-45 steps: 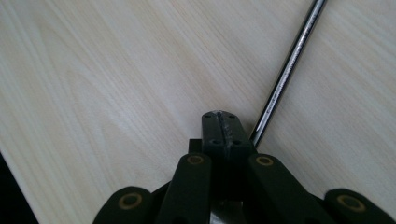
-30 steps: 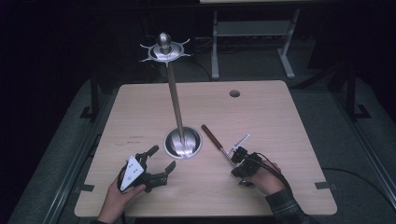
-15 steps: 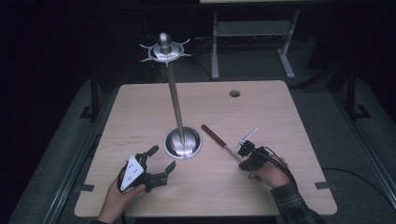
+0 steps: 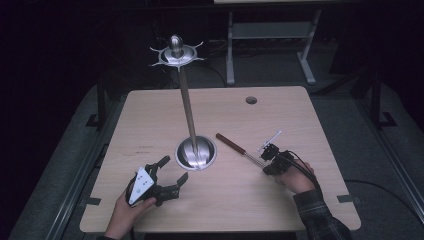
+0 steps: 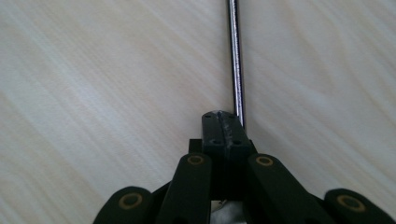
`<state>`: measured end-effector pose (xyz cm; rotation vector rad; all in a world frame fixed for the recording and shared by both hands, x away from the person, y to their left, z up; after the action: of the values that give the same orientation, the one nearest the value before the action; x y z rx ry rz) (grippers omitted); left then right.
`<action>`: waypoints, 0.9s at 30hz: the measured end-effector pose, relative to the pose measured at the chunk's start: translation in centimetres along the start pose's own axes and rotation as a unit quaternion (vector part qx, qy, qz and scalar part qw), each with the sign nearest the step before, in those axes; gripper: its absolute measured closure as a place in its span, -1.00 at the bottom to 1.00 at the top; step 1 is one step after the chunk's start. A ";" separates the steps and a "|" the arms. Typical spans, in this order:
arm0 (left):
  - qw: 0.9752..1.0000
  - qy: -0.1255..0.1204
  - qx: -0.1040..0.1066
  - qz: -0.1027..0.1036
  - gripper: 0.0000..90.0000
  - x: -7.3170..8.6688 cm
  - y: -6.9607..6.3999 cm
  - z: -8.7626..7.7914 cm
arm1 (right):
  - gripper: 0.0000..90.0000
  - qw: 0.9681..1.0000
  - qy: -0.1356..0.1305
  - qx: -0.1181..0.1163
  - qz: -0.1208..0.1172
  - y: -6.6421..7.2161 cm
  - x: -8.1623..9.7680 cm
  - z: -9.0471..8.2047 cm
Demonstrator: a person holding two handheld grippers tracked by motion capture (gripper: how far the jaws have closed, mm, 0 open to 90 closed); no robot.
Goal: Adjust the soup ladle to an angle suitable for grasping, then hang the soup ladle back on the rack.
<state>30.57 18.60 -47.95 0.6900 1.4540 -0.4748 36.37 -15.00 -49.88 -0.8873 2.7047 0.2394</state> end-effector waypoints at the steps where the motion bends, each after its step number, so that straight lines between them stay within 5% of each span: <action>1: 1.000 0.000 0.000 0.000 -0.70 0.0 0.0 0.0 | 1.00 1.000 0.001 0.003 -0.001 -0.2 0.0 0.0; 14: 1.000 0.000 -0.001 -0.001 -0.70 0.0 0.0 0.0 | 0.99 0.999 -0.028 -0.019 0.003 0.1 -0.8 -1.4; 27: 1.000 -0.003 -0.002 -0.002 -0.70 0.0 0.0 0.1 | 0.51 0.998 -0.042 -0.046 0.003 0.1 -4.2 -1.9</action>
<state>30.61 18.56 -47.91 0.6821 1.4499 -0.4774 39.11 -13.04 -46.75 -0.8735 2.6382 0.3973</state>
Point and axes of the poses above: each handheld gripper's, and its own axes: z roughly forward along the jaws, x roughly out of its underside, y roughly to its left, the point moved 6 cm from there along z, roughly forward along the jaws, and after that the axes turned 7 degrees about z, right-handed, at the moved point
